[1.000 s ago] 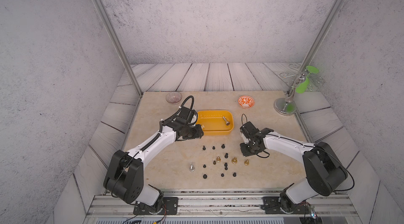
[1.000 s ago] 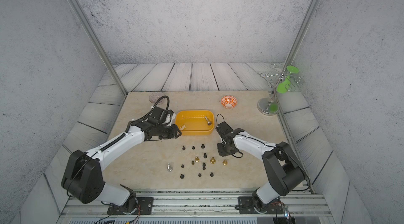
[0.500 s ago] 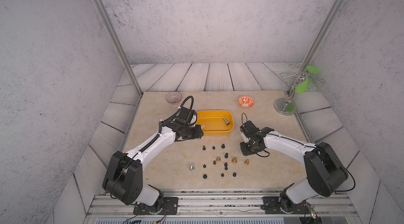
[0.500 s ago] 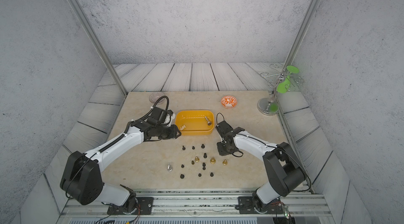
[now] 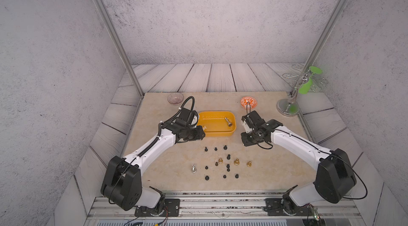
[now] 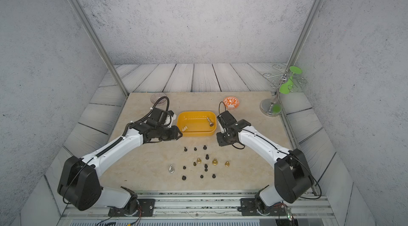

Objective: Put the chess pieces into the storage box
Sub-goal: Pick up the chess piece at the center of the board, then place the chess piece in the storage box.

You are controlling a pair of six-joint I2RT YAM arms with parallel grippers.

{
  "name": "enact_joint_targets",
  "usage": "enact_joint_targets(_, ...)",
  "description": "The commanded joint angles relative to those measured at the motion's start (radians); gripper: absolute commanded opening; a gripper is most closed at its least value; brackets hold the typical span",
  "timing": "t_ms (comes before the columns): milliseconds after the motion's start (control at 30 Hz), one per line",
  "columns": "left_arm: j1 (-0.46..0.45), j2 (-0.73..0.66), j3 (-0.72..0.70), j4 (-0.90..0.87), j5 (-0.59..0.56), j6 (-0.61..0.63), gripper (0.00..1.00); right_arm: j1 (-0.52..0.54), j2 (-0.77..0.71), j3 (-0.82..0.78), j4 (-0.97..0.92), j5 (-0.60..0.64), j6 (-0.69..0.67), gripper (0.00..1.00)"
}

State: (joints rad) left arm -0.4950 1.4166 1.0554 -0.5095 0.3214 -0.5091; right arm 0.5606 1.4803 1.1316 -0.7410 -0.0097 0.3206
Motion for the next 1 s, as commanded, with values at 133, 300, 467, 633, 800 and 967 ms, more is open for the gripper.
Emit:
enact_joint_targets(133, 0.006, -0.021, -0.007, -0.014, 0.022, 0.012, 0.34, -0.001, 0.026, 0.106, -0.026, -0.040, -0.024, 0.16)
enact_joint_targets(300, 0.006, -0.018, -0.001, -0.009, 0.037, 0.015, 0.34, -0.001, 0.084, 0.185, -0.039, -0.064, -0.041, 0.16)
enact_joint_targets(467, 0.005, -0.025, -0.005, -0.007, 0.037, 0.014, 0.34, -0.001, 0.125, 0.253, -0.042, -0.081, -0.053, 0.16)
enact_joint_targets(633, 0.006, -0.042, -0.029, -0.001, 0.034, 0.009, 0.34, -0.002, 0.163, 0.309, -0.047, -0.096, -0.063, 0.15)
enact_joint_targets(800, 0.006, -0.050, -0.036, -0.004, 0.033, 0.008, 0.34, 0.000, 0.200, 0.362, -0.047, -0.117, -0.070, 0.15)
enact_joint_targets(967, 0.006, -0.066, -0.043, -0.004, 0.027, 0.001, 0.34, 0.000, 0.236, 0.409, -0.046, -0.130, -0.078, 0.15)
